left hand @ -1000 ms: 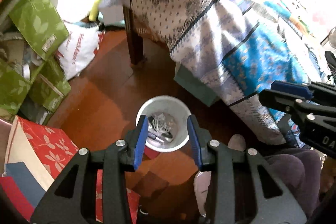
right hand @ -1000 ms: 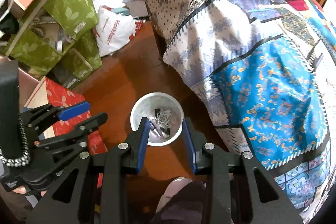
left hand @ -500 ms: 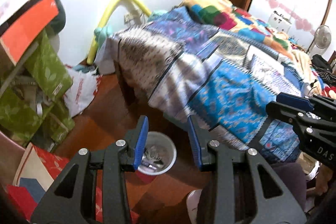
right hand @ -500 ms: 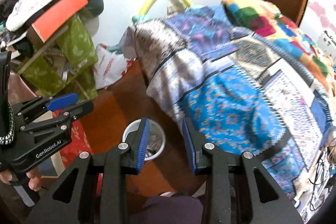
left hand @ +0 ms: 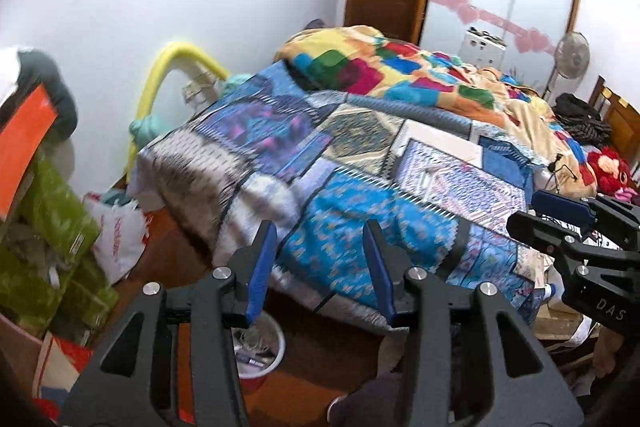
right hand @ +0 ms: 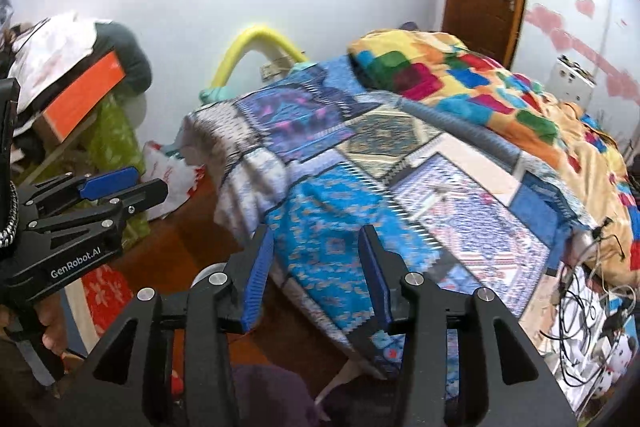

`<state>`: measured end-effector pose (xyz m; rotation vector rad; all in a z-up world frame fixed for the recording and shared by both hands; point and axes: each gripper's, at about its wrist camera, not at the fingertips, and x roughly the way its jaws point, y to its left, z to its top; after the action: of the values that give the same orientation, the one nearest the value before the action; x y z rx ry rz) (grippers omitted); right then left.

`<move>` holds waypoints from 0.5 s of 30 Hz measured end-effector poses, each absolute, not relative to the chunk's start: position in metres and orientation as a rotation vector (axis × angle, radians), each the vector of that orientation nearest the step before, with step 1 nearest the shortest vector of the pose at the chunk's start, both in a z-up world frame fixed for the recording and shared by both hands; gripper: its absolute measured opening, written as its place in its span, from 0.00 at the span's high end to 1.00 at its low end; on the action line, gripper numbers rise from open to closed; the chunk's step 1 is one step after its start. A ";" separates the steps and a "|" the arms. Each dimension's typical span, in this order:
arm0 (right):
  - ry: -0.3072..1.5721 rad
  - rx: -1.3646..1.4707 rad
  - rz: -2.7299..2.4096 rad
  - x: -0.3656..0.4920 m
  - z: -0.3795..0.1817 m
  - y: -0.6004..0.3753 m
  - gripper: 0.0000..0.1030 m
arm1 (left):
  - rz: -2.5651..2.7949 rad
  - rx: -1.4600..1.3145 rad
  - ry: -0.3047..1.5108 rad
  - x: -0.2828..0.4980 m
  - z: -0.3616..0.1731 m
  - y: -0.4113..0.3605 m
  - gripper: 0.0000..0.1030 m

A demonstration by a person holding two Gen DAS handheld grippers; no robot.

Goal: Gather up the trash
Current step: 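Move both open tools back over the razor and pink wrapper on the bed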

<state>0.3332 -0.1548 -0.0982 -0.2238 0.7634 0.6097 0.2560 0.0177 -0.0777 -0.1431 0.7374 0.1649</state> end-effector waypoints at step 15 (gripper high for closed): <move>0.836 -0.114 0.370 0.422 -0.128 -0.262 0.38 | 0.026 -0.070 0.816 0.379 -0.114 -0.054 0.36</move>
<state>0.4215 -0.2617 -0.1278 -0.1144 0.8358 0.3699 0.3790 -0.0543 -0.1137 -0.0703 0.8156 0.0264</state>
